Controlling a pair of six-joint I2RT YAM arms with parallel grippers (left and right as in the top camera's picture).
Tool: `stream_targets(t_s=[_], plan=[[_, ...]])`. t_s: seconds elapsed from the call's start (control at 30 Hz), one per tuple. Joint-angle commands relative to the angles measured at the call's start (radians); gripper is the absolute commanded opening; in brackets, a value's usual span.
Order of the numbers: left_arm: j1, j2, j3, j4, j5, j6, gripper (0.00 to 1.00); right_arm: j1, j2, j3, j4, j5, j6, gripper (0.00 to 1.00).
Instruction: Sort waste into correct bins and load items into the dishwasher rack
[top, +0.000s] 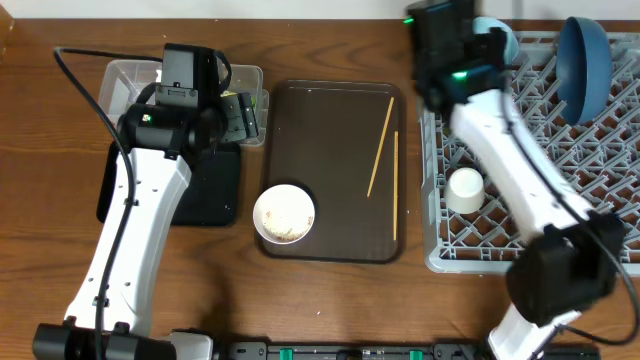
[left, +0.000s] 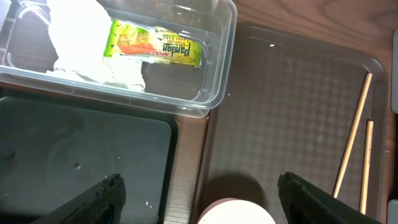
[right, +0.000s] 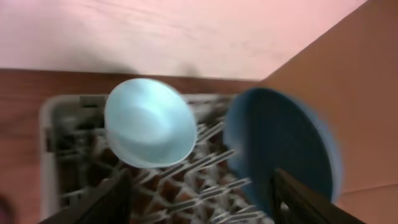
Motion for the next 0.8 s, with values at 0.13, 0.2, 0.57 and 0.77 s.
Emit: stream_targets(t_s=[0.13,0.2,0.57,0.77], plan=[[0.002,0.006,-0.011,0.0,-0.004,0.015,0.81,-0.249,-0.015,0.002,-0.11,-0.65,0.32,0.56],[0.002,0.006,-0.011,0.0,-0.004,0.015,0.81,-0.3,-0.013,0.002,-0.129,-0.731,0.364,0.55],[0.002,0.006,-0.011,0.0,-0.005,0.016,0.81,-0.353,0.027,0.002,-0.125,-0.713,0.496,0.56],[0.002,0.006,-0.011,-0.007,-0.005,0.016,0.81,-0.353,0.109,0.002,-0.084,-0.693,0.551,0.55]])
